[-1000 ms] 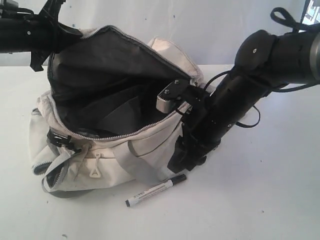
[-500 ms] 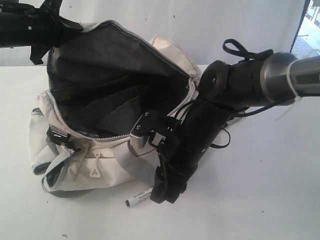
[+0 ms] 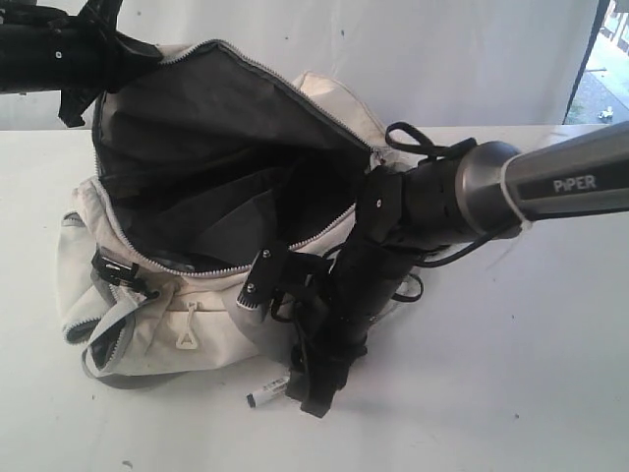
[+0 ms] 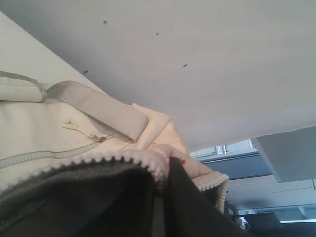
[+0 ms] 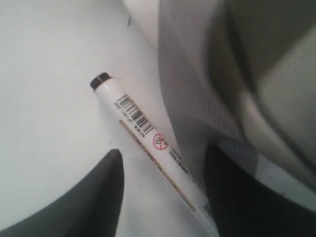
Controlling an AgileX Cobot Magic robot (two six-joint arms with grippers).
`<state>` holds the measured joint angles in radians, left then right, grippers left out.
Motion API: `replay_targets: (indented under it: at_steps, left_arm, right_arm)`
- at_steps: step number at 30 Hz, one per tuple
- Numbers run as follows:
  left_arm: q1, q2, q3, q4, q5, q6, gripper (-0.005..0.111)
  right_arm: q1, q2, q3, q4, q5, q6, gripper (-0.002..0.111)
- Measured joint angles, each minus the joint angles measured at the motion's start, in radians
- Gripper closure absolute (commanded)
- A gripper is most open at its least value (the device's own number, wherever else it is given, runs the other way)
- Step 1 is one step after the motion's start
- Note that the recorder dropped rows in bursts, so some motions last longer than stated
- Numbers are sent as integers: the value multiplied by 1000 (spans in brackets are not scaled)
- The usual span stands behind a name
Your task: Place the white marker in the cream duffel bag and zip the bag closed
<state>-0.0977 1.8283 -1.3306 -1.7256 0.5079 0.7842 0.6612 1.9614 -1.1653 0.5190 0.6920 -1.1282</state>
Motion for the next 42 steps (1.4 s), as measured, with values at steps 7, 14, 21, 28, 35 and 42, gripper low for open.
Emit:
replay_targets:
  at_steps: [7, 14, 21, 28, 35, 42]
  left_arm:
    - [0, 0, 0, 0, -2, 0, 107]
    - [0, 0, 0, 0, -4, 0, 107]
    - [0, 0, 0, 0, -4, 0, 107]
    - [0, 0, 0, 0, -4, 0, 107]
    - [0, 0, 0, 0, -4, 0, 107]
    - [0, 0, 0, 0, -4, 0, 107]
  right_arm:
    - [6, 49, -10, 20, -36, -2, 68]
    - [8, 53, -11, 22, -40, -2, 100]
    - [8, 50, -15, 28, 26, -2, 108]
    - [8, 25, -6, 48, 107, 32, 108]
    - [8, 20, -2, 55, 110, 78, 77]
    - [8, 20, -2, 55, 82, 115, 58]
